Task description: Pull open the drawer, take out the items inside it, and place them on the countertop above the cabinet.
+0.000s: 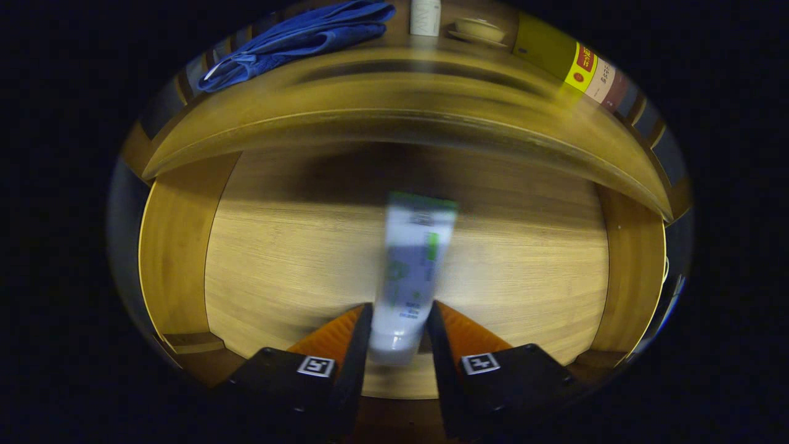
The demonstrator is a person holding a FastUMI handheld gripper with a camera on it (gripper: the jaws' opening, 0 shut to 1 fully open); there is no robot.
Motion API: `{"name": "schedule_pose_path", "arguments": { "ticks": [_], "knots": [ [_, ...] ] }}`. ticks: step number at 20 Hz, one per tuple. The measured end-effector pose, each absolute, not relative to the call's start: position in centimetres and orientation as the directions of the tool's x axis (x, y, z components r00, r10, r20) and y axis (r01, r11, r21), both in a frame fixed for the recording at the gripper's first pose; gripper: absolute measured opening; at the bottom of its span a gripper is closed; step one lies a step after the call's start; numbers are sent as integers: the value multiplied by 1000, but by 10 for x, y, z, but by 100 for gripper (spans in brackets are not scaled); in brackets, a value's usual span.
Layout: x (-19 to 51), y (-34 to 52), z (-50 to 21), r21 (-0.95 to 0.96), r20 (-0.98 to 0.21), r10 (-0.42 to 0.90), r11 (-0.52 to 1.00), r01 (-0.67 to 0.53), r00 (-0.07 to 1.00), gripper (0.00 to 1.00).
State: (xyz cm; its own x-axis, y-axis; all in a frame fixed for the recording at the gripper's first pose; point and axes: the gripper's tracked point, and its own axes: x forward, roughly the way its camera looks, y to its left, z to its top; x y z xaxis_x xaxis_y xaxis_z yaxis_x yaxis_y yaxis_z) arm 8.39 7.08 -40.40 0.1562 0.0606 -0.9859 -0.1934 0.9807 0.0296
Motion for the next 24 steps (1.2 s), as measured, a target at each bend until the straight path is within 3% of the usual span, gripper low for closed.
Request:
{"name": "schedule_pose_path", "arguments": {
  "ticks": [2, 4, 12, 13, 15, 24],
  "knots": [
    [88, 75, -394, 19, -983, 55, 980, -196, 178, 50],
    [92, 78, -378, 6, -975, 56, 974, -228, 215, 47],
    [113, 106, -240, 93, -928, 184, 957, -276, 325, 47],
    [77, 79, -277, 101, -924, 191, 957, -271, 330, 47],
    [102, 93, -219, 103, -919, 192, 960, -261, 344, 47],
    [126, 78, -152, 102, -855, 212, 963, -248, 472, 47]
  ]
}}
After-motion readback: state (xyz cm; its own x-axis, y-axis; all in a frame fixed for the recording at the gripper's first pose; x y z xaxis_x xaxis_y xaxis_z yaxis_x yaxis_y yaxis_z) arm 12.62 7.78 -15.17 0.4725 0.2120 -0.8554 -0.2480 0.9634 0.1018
